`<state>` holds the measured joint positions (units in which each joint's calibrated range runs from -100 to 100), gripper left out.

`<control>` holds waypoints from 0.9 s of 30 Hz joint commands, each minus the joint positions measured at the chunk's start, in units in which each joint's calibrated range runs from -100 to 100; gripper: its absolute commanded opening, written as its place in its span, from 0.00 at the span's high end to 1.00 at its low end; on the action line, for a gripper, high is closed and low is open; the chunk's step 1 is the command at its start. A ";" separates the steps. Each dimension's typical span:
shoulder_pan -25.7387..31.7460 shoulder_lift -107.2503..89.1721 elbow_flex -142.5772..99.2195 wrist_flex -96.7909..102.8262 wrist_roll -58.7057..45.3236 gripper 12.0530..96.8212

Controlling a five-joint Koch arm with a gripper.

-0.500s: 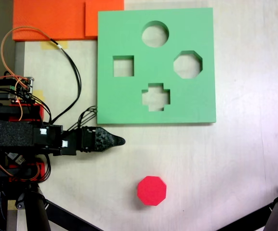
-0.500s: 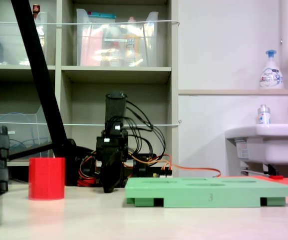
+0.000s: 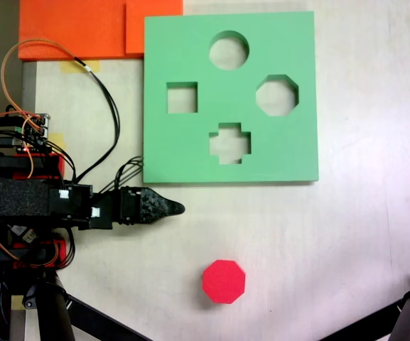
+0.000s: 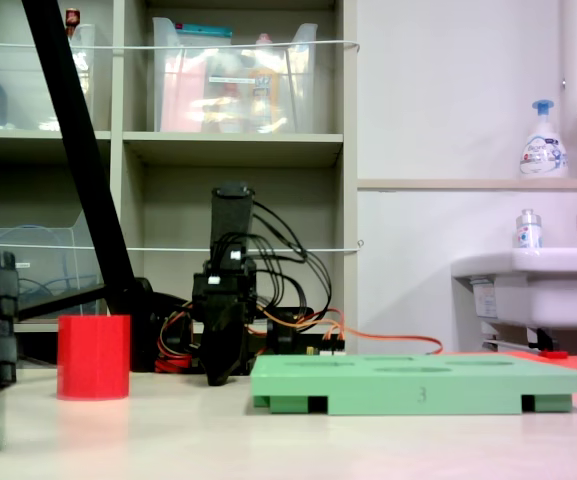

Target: Put the octagonal pillar block into the corresponding hole

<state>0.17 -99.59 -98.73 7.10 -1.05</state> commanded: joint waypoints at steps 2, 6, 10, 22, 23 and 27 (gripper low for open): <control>0.34 -0.41 -1.27 -5.41 -0.05 0.56; 0.49 -0.41 -1.27 -5.41 -0.05 0.57; -0.20 -0.41 -1.27 -5.32 1.42 0.59; -3.76 -0.41 -1.27 -2.33 29.69 0.57; -3.86 -0.41 -1.27 -3.39 31.16 0.57; -5.37 -0.41 5.51 -15.72 36.97 0.61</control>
<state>-4.13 -99.59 -95.30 2.79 34.21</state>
